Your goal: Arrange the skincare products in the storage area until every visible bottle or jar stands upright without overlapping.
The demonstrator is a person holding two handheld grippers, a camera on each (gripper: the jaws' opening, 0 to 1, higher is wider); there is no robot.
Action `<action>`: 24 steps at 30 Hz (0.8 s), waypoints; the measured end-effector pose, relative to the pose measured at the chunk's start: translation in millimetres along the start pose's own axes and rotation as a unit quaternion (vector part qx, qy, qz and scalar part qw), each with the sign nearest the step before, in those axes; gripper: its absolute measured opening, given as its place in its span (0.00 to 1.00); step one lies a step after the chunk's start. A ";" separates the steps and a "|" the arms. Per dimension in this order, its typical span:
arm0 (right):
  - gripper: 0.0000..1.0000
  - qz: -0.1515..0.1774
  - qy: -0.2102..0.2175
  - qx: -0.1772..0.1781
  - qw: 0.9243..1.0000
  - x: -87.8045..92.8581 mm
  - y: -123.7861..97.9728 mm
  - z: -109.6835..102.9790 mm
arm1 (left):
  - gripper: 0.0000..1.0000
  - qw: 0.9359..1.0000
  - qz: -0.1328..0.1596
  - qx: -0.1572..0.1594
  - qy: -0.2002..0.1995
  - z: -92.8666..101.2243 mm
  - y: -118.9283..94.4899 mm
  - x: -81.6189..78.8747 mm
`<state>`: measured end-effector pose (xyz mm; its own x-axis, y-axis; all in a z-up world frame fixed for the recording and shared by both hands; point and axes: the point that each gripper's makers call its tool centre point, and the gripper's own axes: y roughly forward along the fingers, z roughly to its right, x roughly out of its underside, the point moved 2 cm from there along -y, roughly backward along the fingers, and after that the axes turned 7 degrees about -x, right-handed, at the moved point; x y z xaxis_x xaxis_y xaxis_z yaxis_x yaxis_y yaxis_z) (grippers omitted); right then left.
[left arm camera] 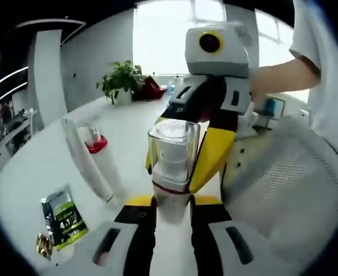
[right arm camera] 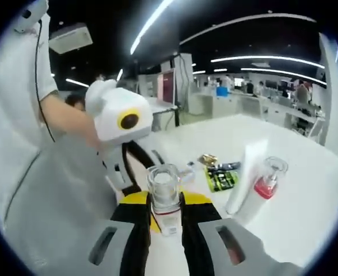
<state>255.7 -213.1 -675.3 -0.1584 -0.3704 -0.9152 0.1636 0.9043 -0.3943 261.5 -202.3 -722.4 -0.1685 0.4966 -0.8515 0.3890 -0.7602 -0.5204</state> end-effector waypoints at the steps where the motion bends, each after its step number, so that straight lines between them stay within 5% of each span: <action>1: 0.19 -0.004 0.001 0.001 1.000 6.8 1.4 5.4 | 0.19 1.000 -0.003 0.001 0.000 -0.7 2.5 2.0; 18: 0.19 -0.067 -0.009 0.013 0.998 56.4 14.4 27.6 | 0.19 0.999 -0.047 0.006 0.007 -4.8 45.2 35.9; 24: 0.19 -0.073 -0.014 0.019 0.997 58.6 11.8 32.9 | 0.19 0.999 -0.045 0.002 0.000 -8.4 51.3 37.8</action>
<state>280.4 -231.1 -736.3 -0.1561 -0.5036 -0.8497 0.1769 0.8321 -0.5256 282.7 -219.1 -780.7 -0.2021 0.5635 -0.8010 0.3688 -0.7139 -0.5952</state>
